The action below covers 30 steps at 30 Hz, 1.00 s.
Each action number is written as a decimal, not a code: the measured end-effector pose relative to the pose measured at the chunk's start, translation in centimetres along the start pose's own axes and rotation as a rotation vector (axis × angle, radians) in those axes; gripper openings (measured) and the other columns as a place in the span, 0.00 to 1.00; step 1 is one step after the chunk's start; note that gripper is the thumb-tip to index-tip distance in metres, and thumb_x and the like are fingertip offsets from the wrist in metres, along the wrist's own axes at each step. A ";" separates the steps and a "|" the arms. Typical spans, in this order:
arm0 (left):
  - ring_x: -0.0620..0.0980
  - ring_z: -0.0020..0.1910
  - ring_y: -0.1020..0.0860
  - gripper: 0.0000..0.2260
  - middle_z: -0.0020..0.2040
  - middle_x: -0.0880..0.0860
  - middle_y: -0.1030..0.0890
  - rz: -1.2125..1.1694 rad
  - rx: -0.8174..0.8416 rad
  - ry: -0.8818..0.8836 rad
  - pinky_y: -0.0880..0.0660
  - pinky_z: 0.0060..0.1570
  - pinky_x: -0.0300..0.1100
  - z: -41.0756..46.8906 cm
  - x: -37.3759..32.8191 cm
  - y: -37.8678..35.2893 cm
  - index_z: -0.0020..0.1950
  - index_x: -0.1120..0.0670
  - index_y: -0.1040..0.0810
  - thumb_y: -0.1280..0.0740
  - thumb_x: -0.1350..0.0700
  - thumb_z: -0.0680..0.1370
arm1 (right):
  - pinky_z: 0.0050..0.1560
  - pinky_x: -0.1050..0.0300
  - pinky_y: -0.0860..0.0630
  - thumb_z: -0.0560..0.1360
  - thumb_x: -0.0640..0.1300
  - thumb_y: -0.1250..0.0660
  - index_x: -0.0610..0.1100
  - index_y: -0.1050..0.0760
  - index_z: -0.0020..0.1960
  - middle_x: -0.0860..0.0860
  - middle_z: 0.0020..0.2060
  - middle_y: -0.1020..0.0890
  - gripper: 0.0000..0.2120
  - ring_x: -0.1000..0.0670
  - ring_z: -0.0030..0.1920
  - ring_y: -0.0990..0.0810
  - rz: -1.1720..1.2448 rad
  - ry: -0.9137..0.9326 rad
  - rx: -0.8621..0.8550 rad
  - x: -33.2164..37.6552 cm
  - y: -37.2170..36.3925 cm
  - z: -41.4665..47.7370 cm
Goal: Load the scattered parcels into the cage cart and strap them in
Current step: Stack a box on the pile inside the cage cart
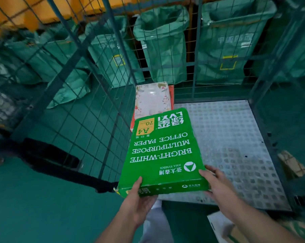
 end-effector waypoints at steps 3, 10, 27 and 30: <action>0.65 0.56 0.17 0.20 0.52 0.69 0.16 0.050 -0.009 -0.018 0.21 0.57 0.54 3.2 -3.8 -2.0 0.62 0.65 0.24 0.28 0.50 0.79 | 0.48 0.51 0.19 0.81 0.50 0.31 0.52 0.27 0.62 0.49 0.57 0.19 0.12 0.50 0.54 0.19 -0.046 -0.023 -0.070 1.0 -2.2 3.6; 0.64 0.58 0.18 0.20 0.54 0.68 0.16 0.095 0.053 0.062 0.25 0.66 0.57 13.5 -13.9 -7.6 0.65 0.64 0.24 0.30 0.51 0.80 | 0.43 0.56 0.27 0.81 0.52 0.33 0.48 0.25 0.60 0.48 0.43 0.19 0.12 0.50 0.38 0.23 -0.183 -0.007 -0.316 4.5 -9.0 14.7; 0.63 0.65 0.22 0.21 0.66 0.67 0.22 -0.023 -0.055 0.118 0.28 0.71 0.58 38.0 -27.9 -17.1 0.68 0.65 0.26 0.31 0.54 0.81 | 0.57 0.44 0.22 0.80 0.47 0.31 0.50 0.27 0.64 0.46 0.46 0.19 0.13 0.43 0.49 0.20 -0.128 -0.211 -0.328 9.1 -20.2 39.8; 0.61 0.68 0.24 0.21 0.70 0.64 0.24 -0.003 -0.065 0.088 0.27 0.70 0.56 40.3 -30.0 -18.5 0.71 0.62 0.26 0.32 0.52 0.82 | 0.57 0.45 0.24 0.79 0.43 0.31 0.45 0.26 0.57 0.48 0.45 0.21 0.08 0.48 0.45 0.23 -0.117 -0.211 -0.297 10.0 -21.5 42.4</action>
Point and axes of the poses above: each hand's wrist, its own z-axis towards the middle knuckle, its own y-axis out of the back of the hand, x = y × z, the point moved 3 cm from there along z, towards the middle knuckle
